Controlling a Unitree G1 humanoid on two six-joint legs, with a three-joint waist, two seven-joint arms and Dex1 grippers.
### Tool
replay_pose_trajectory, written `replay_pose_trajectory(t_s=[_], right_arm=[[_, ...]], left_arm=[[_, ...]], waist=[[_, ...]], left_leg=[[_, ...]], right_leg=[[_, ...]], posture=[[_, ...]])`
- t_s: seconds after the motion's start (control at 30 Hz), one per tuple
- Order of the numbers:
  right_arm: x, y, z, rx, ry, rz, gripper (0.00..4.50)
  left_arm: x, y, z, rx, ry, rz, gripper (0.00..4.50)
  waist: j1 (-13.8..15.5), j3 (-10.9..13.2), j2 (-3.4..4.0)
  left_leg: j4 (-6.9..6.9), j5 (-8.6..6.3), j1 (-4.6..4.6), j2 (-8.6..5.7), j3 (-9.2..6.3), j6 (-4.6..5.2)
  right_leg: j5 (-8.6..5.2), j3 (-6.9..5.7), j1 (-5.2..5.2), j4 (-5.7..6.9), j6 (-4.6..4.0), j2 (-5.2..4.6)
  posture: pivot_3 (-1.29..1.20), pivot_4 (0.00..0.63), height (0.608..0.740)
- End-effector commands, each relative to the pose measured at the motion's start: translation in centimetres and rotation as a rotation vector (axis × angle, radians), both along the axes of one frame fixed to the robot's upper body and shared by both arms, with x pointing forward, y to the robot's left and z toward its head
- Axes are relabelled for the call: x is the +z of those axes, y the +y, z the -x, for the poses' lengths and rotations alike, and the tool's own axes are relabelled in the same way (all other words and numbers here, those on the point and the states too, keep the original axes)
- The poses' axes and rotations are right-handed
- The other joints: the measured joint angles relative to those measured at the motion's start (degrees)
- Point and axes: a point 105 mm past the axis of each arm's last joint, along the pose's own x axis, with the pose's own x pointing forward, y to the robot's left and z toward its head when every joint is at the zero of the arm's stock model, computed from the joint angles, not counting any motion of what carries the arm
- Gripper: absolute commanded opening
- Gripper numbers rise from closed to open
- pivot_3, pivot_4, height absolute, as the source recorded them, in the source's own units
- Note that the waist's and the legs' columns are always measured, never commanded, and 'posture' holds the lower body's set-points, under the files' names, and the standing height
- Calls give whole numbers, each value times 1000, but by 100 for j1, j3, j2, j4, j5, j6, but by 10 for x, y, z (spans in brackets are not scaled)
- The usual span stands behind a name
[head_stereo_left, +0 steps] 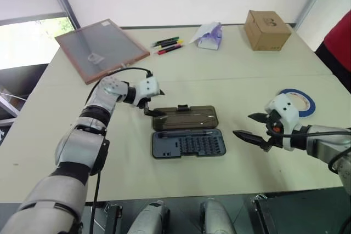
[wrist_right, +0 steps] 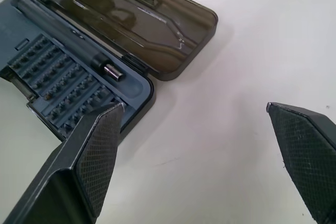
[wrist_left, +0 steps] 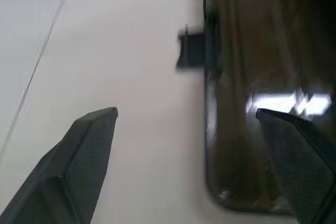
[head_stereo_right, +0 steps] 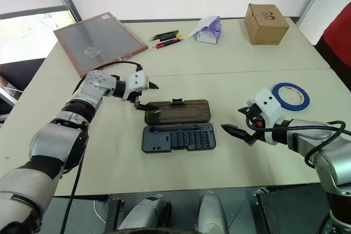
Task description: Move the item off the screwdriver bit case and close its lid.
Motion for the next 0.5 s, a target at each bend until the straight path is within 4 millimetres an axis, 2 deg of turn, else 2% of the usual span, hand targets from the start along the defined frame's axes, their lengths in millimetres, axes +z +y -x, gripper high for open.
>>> replay_pose_trajectory(t_s=[0.03, 0.17, 0.23, 0.27, 0.33, 0.5], right_arm=[[9, 1, -3, 16, -44, 9, 4500], [17, 4, -15, 18, -106, -4, 4500], [24, 7, -26, 15, -146, -15, 4500], [28, 7, -32, 7, -164, -15, 4500], [33, 6, -46, -18, -200, -4, 4500], [45, 9, -75, -62, -273, -14, 4500]], left_arm=[[55, 0, 18, -113, 26, 166, 4479], [53, 0, 54, -128, 81, 221, 4479], [37, -1, 79, -108, 127, 231, 3956], [29, -2, 91, -96, 148, 232, 3636], [13, -4, 110, -62, 158, 221, 2644], [-16, -4, 123, 50, 72, 182, 32]], waist=[[-25, -1, 1], [-81, -8, 14], [-76, -7, 16], [-93, -7, 16], [-75, -5, 16], [117, -4, 16]], left_leg=[[8, 0, -14, 0, -3, 0], [-5, 0, -8, 1, -3, 0], [-10, 0, -3, 1, -4, 0], [-9, 0, -3, 2, -5, 0], [-11, 0, -2, 5, -5, -1], [-2, 0, 11, 2, -2, -2]], right_leg=[[0, 0, -10, 0, 0, 1], [0, 8, -5, 2, 0, -1], [0, 9, -5, 1, 0, 1], [0, 9, -6, 0, 0, 3], [0, 12, -4, -2, 0, 5], [1, 9, 17, -24, -2, 6]], posture=[[0, 150, 740], [0, 150, 740], [0, 150, 740], [0, 150, 740], [0, 150, 740], [0, 150, 740]])
